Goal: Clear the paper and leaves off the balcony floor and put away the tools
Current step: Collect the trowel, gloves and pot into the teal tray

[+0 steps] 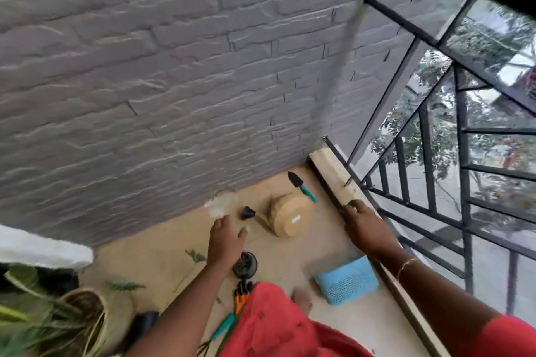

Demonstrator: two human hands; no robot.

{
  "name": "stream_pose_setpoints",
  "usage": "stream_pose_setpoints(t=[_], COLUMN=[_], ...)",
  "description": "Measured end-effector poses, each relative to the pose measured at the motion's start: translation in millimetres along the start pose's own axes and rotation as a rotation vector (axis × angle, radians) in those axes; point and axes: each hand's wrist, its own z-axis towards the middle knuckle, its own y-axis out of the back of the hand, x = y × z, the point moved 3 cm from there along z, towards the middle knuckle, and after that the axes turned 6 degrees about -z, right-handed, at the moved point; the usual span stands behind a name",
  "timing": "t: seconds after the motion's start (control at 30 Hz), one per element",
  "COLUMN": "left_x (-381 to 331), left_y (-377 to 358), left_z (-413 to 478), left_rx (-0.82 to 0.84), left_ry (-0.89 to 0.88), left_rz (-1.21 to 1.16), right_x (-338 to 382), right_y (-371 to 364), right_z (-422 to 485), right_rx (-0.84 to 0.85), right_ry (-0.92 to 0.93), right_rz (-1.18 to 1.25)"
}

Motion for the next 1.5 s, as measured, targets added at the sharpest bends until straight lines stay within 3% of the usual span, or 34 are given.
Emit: stream_pose_setpoints(t=[0.4,0.7,0.87,1.03,1.17,1.37,1.5], left_x=[-48.6,-68.2,-77.2,-72.4,-46.0,31.9,93.9], left_y=[-9.5,3.3,-20.4,-89.1,-174.0,-295.2,-347.2], left_z=[123.6,238.4,279.0,315.4,350.8,404.7,431.1], left_rx=[0.249,0.449,0.480,0.487,0.470,0.389,0.300], left_ry=[0.145,0.142,0.223,0.336,0.563,0.902,1.036], left_rz=[-0.128,-0.031,-0.082,-0.238,-0.475,-0.656,-0.622], right_x=[-19.4,-23.4,-29.1,-53.2,-79.3,-108.2,-119.1], right_y=[24.4,18.7,-13.6,-69.3,-150.9,-286.0,-366.3], right_z=[96.8,190.3,229.5,283.4,342.5,447.9,498.2], right_rx=[0.022,0.058,0.168,0.256,0.317,0.388,0.462], right_ry=[-0.098,-0.331,-0.448,-0.531,-0.531,-0.477,-0.417], right_rz=[0.050,0.296,0.440,0.551,0.537,0.447,0.327])
